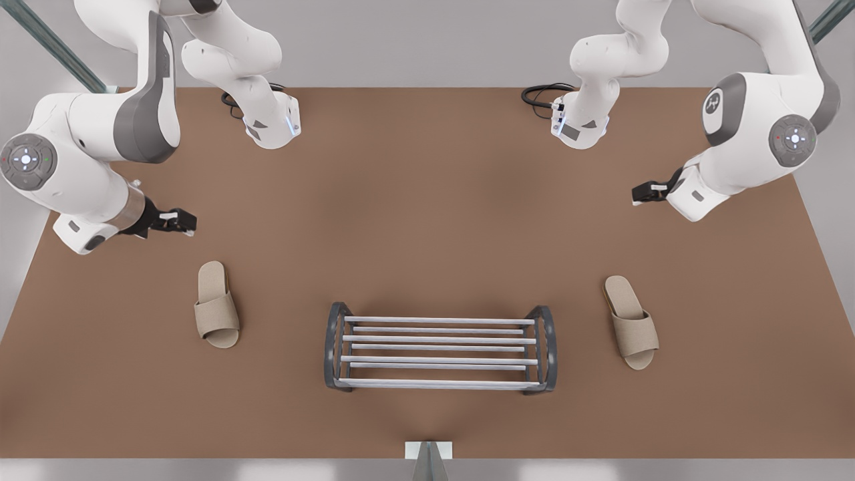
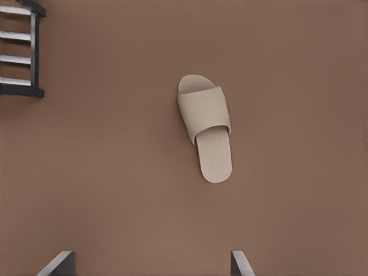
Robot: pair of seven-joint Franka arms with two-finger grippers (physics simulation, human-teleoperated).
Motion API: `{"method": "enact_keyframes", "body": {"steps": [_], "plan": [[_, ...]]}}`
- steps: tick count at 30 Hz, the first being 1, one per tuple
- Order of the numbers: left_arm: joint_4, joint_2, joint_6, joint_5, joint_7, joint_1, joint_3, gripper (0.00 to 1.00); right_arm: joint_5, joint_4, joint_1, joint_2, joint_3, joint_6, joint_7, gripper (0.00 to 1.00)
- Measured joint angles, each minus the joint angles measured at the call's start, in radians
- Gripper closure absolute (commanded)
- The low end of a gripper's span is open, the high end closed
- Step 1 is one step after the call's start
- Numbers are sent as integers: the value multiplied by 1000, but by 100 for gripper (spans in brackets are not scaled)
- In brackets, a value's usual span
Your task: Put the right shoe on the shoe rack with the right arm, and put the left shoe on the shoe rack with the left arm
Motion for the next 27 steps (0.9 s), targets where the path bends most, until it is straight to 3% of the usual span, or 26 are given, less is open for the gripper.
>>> {"method": "enact_keyframes", "body": {"steps": [3, 5, 9, 13, 17, 21, 24, 27], "plan": [[-1, 5, -2, -3, -4, -19, 3, 0, -1, 0, 0, 1, 0, 16, -4, 0], [-124, 30, 64, -108, 5, -109, 115, 0, -6, -57, -13, 2, -1, 46, -21, 0], [-426, 48, 374, -329, 74, -41, 173, 0, 21, -407, -224, 0, -1, 323, -102, 0], [-514, 154, 702, -560, 182, 93, 157, 0, 58, -553, -295, 1, -1, 593, -182, 0], [-532, 226, 959, -1271, 406, -26, 139, 0, 128, -720, -277, 23, 5, 900, -269, 0], [-536, 226, 1177, -1883, 661, -45, 66, 0, 175, -795, -271, 58, 16, 1157, -340, 0], [-547, 245, 1270, -2283, 852, 2, 72, 0, 223, -847, -272, 73, 21, 1290, -383, 0], [-500, 273, 1325, -2520, 972, 11, 107, 0, 294, -878, -271, 97, 30, 1373, -419, 0]]}}
